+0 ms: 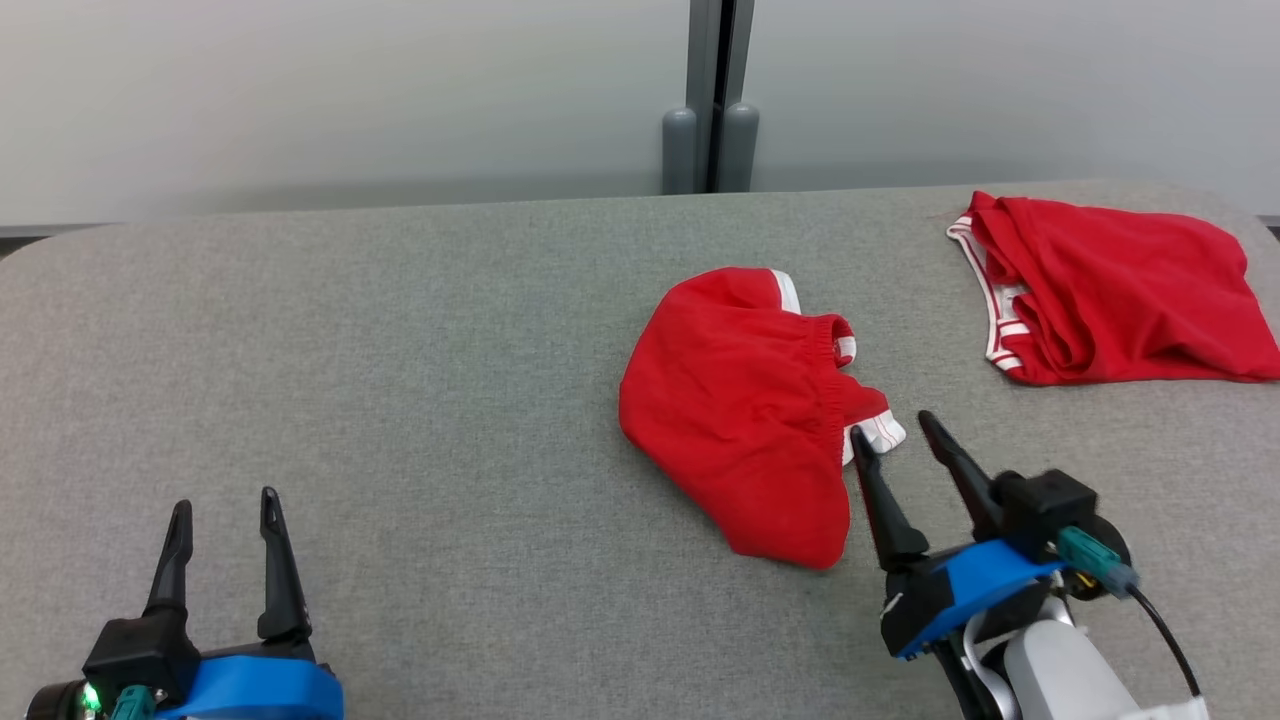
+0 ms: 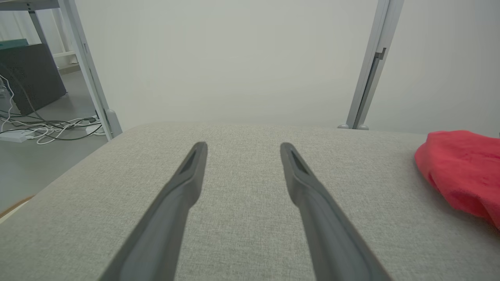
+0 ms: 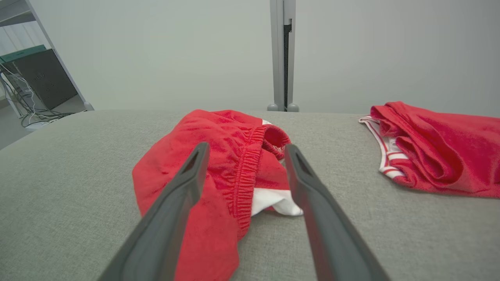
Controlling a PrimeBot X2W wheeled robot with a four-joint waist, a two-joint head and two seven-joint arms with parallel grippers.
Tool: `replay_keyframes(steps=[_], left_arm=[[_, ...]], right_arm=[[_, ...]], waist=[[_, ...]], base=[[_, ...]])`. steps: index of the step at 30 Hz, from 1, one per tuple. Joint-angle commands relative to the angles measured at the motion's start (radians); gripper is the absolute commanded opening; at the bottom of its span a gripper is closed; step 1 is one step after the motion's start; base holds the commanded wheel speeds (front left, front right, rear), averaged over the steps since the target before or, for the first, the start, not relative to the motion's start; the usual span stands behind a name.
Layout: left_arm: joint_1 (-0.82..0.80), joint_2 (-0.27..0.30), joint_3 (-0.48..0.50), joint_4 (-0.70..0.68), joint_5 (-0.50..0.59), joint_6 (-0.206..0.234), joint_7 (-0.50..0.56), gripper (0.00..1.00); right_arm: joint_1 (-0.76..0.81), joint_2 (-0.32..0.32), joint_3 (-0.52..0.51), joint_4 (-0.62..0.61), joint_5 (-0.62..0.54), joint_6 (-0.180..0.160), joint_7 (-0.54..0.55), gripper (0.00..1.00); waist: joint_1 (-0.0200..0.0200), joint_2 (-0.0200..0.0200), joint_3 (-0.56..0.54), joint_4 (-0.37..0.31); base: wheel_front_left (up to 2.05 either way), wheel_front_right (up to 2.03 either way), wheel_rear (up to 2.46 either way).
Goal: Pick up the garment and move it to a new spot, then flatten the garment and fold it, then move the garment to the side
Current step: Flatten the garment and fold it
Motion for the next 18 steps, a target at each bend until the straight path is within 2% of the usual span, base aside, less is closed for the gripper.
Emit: replay_keyframes(steps=[1, 9, 16, 17, 18], left_arm=[[-0.020, -0.004, -0.001, 0.000, 0.005, -0.003, -0.004, 1.00], [-0.057, -0.024, -0.008, 0.007, 0.020, -0.017, -0.004, 1.00], [-0.071, -0.041, 0.002, 0.011, 0.030, -0.025, -0.004, 1.00], [-0.071, -0.043, 0.003, 0.011, 0.030, -0.025, -0.004, 1.00], [-0.072, -0.043, 0.004, 0.011, 0.033, -0.025, -0.004, 1.00]], right_arm=[[-0.025, -0.002, 0.011, 0.023, 0.001, 0.000, 0.007, 1.00], [-0.107, -0.002, 0.044, 0.237, 0.033, 0.000, -0.008, 1.00], [-0.145, -0.002, 0.114, 0.402, 0.099, 0.000, -0.042, 1.00], [-0.149, -0.002, 0.125, 0.419, 0.111, 0.000, -0.045, 0.82], [-0.154, -0.002, 0.135, 0.433, 0.123, 0.000, -0.044, 0.45]], waist=[[0.0000, 0.0000, 0.007, 0.006], [0.0000, 0.0000, 0.053, 0.039], [0.0000, 0.0000, 0.079, 0.052], [0.0000, 0.0000, 0.081, 0.052], [0.0000, 0.0000, 0.083, 0.053]], base=[[0.00, 0.00, 0.00], [0.00, 0.00, 0.00], [0.00, 0.00, 0.00], [0.00, 0.00, 0.00], [0.00, 0.00, 0.00]])
